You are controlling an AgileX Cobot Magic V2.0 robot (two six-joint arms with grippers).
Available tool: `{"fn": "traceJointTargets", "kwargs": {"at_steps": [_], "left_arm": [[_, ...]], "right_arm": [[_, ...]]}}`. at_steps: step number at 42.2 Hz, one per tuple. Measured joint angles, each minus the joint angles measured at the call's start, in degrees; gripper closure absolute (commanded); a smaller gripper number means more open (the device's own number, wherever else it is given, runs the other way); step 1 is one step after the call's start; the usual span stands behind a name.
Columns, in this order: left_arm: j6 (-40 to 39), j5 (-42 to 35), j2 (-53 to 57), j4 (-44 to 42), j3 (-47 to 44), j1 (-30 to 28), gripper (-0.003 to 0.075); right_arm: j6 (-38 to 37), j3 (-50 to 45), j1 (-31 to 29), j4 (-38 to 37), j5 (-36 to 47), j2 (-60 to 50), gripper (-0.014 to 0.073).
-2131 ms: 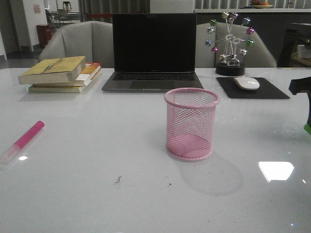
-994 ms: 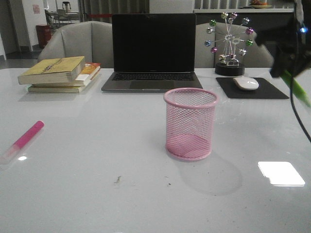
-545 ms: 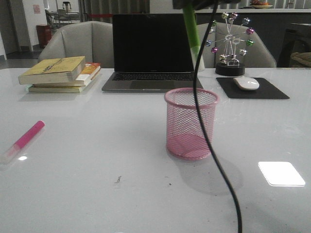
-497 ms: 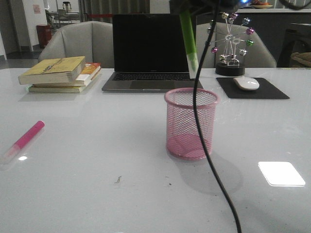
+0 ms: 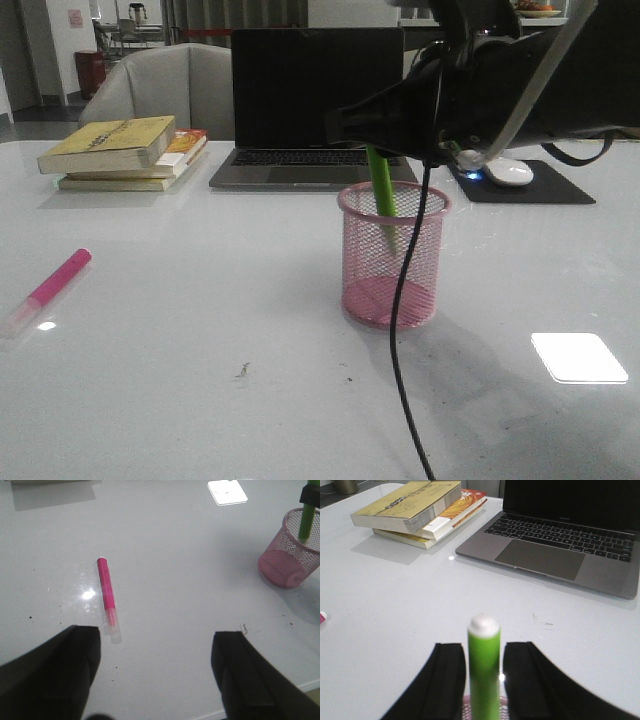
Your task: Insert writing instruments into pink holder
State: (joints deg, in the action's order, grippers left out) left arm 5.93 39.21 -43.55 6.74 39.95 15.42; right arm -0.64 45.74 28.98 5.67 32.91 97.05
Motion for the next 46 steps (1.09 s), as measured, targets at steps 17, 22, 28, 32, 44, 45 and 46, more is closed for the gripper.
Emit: {"fn": "traceJointTargets", "kwargs": {"at_steps": [17,22,28,32,44,45,46], "left_arm": [[0.0,-0.1,0.0,0.0,0.0,0.0,0.0192],[0.0,-0.1,0.0,0.0,0.0,0.0,0.0192],[0.0,-0.1,0.0,0.0,0.0,0.0,0.0192],[0.0,-0.1,0.0,0.0,0.0,0.0,0.0192],[0.0,-0.1,0.0,0.0,0.0,0.0,0.0192],[0.0,-0.1,0.0,0.0,0.0,0.0,0.0192],[0.0,-0.1,0.0,0.0,0.0,0.0,0.0192]], "right_arm": [[0.0,0.0,0.0,-0.5,-17.3,-18.2,0.0106],[0.0,0.0,0.0,-4.0,-29.6,-27.4,0.0106],[0.0,0.0,0.0,-9.0,-44.7,-36.8,0.0106],[-0.1,-0.1,0.0,-9.5,-53.7,-41.3,0.0106],[-0.2,-5.8,0.0,-3.1,-65.4,-50.9,0.0106],[-0.2,-6.3,0.0,-2.8,-65.7,-51.6,0.0106],[-0.2,-6.8,0.0,-2.7,-65.8,-52.0,0.0106]]}}
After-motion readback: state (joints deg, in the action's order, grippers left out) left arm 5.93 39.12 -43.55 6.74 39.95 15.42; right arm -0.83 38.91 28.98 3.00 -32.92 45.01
